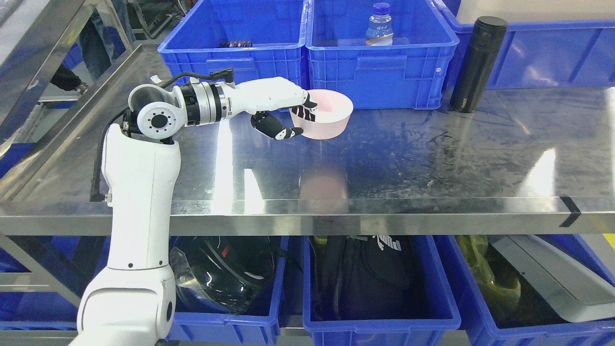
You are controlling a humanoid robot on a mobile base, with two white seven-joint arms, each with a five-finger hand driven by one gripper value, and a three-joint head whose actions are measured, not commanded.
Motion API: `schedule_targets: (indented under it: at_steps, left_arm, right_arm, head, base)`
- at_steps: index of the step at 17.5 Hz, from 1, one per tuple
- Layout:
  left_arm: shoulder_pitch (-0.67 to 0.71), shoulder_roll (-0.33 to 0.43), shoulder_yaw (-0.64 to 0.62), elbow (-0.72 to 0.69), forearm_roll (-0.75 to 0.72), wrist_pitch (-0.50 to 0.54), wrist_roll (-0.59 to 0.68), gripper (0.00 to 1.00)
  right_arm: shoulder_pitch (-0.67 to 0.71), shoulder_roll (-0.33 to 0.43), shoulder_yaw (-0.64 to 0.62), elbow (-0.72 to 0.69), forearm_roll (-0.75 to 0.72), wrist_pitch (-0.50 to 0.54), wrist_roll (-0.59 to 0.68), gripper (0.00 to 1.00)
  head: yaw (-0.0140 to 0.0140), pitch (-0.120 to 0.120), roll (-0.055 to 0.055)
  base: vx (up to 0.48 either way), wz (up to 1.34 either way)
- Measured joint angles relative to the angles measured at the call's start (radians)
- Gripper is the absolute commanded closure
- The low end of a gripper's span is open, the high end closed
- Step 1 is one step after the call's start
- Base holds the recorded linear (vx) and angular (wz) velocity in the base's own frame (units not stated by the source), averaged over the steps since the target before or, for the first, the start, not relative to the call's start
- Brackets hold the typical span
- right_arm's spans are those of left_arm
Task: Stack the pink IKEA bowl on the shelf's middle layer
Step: 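Lift the pink bowl off the table with the left hand, then hold the pink bowl raised in the left hand while driving to the shelf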
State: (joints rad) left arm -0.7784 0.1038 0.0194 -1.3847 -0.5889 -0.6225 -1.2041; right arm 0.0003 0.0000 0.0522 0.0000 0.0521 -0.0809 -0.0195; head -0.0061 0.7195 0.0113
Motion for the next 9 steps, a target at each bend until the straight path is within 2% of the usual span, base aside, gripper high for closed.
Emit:
schedule_targets:
  at_steps: [3, 5, 9]
  left_arm:
    - [0.028, -0.028, 0.036, -0.03, 0.01, -0.072, 0.004, 1.0]
    - [0.047, -0.043, 0.055, -0.047, 0.013, -0.114, 0.005, 1.0]
    - [0.087, -0.063, 0.08, -0.076, 0.016, -0.141, 0.009, 1.0]
  right_arm:
    - [0.0, 0.0, 0.0, 0.0, 0.0, 0.0, -0.001, 0.0]
    - [0.0, 0.0, 0.0, 0.0, 0.0, 0.0, -0.006, 0.0]
    - [0.0, 0.0, 0.0, 0.0, 0.0, 0.0, -0.005, 0.0]
  head:
    - [0.0, 0.0, 0.0]
    - [0.0, 0.0, 0.0]
    - [0.0, 0.0, 0.0]
  base:
    - [-0.019, 0.51]
    - [-0.031, 0.94]
    - [-0.019, 1.34]
